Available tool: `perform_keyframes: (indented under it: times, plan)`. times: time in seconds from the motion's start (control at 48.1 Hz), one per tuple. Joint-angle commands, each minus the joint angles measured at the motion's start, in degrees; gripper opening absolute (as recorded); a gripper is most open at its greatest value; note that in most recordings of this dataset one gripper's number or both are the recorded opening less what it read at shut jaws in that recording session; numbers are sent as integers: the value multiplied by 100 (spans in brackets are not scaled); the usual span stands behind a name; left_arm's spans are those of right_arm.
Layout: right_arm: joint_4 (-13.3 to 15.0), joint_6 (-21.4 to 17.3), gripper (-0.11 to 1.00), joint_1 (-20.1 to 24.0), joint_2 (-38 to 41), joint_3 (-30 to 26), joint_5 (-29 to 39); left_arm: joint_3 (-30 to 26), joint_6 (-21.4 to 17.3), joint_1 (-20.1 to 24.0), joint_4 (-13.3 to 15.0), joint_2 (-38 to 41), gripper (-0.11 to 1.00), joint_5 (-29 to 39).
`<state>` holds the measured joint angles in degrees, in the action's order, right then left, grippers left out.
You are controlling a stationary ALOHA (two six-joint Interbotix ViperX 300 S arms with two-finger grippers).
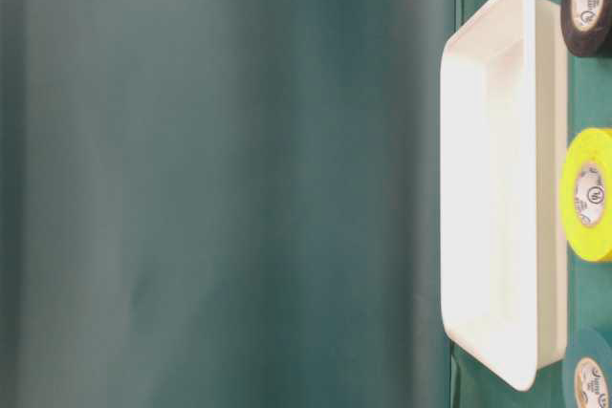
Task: Place the tape from the fixed location into the white case.
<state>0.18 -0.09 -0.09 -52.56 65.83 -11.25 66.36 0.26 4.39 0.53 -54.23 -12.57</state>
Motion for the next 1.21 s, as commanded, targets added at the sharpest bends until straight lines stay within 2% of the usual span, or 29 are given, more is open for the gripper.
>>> perform_keyframes:
  times: [0.0, 0.519, 0.79, 1.184]
  plan:
    - [-9, -9, 0, 0, 18, -185, -26, -149, 0, 88, 9, 35, 98, 18]
    - [-9, 0, 0, -9, 18, -185, -18, -281, 0, 123, 9, 246, 98, -53]
    - [-9, 9, 0, 0, 9, -185, -9, -721, -44, 132, 9, 1046, 98, -387]
    - [-9, 9, 0, 0, 9, -185, 9, -1811, -70, 220, 9, 2637, 98, -642]
